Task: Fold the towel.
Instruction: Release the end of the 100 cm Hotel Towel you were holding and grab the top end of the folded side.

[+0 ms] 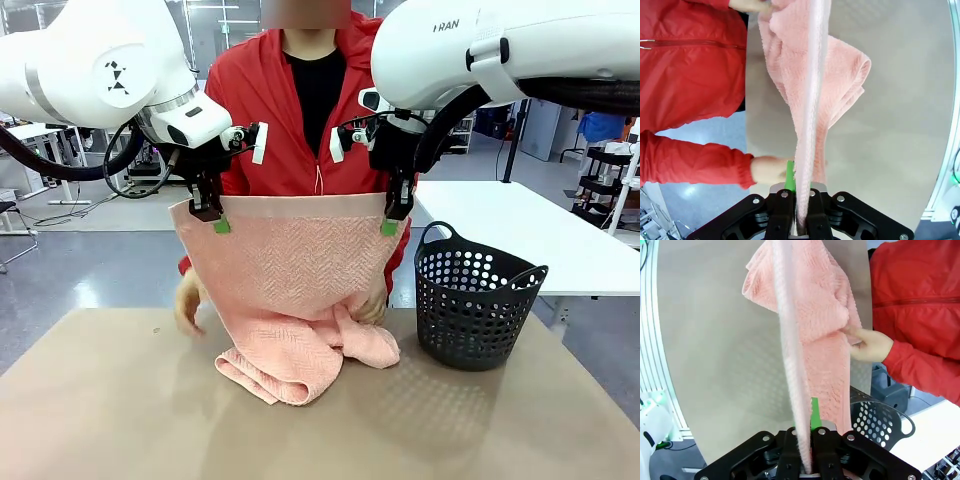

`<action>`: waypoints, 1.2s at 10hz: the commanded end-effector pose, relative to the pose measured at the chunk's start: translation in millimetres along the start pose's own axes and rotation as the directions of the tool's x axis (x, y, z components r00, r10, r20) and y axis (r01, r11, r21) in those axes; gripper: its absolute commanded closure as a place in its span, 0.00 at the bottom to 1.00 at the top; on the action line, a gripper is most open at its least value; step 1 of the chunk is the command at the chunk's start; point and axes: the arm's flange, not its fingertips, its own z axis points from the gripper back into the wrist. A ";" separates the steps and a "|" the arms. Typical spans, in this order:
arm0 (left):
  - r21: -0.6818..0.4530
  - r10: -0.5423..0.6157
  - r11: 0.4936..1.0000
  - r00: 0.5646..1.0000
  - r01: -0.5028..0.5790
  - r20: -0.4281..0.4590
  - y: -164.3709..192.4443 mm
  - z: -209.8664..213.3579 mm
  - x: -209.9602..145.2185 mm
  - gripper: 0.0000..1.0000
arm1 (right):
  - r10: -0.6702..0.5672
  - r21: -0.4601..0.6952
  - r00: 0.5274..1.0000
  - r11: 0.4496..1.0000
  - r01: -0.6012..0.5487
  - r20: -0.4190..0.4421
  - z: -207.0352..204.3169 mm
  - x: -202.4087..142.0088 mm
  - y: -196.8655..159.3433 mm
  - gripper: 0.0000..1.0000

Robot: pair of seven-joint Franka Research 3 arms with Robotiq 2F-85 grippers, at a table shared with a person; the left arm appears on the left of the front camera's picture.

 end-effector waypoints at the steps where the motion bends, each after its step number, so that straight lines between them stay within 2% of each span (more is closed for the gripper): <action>1: 0.004 -0.002 1.000 1.000 0.002 -0.003 0.8 0.2 -0.9 1.00 | 0.002 -0.003 1.000 1.000 -0.002 -0.003 0.4 -0.1 -0.2 1.00; 12: 0.004 -0.002 1.000 1.000 0.002 -0.003 0.8 0.2 -0.9 1.00 | 0.002 -0.003 1.000 1.000 -0.002 -0.003 0.4 -0.1 -0.2 1.00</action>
